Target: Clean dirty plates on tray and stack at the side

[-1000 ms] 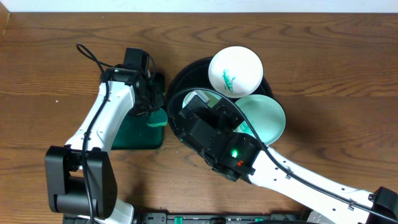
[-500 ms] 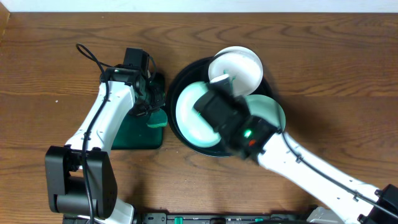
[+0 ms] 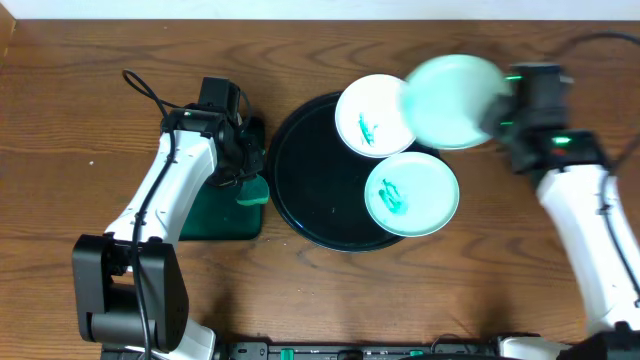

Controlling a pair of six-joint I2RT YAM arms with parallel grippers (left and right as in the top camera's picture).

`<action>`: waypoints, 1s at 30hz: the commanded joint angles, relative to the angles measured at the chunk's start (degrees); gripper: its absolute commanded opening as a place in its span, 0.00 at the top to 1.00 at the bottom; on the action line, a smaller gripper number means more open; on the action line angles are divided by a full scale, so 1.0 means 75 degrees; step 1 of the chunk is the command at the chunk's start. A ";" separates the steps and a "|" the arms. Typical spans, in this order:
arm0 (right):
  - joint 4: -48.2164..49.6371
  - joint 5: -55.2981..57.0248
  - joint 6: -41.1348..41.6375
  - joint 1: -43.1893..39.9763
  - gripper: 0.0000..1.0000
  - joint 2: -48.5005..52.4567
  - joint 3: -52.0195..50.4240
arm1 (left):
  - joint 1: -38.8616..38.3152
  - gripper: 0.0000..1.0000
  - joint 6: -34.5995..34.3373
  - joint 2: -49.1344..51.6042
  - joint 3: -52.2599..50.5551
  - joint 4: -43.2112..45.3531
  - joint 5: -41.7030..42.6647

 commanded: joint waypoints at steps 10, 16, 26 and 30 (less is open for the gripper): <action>0.0122 -0.0469 -0.0111 -0.3430 0.99 0.1577 0.0137 | 0.0032 0.93 0.0099 -0.0015 0.0000 -0.0020 -0.0064; 0.0484 -0.0487 -0.0271 -0.3995 0.99 0.2669 0.0137 | 0.0032 0.93 0.0102 -0.0015 0.0000 -0.0108 -0.0064; 0.0455 -0.1504 -0.0819 -0.4124 0.50 0.2844 0.0154 | 0.0032 0.93 0.0102 -0.0015 0.0000 -0.0093 -0.0067; 0.0353 -0.2821 -0.1437 -0.3946 0.48 0.2157 0.0154 | 0.0032 0.93 0.0102 -0.0015 0.0000 -0.0093 -0.0067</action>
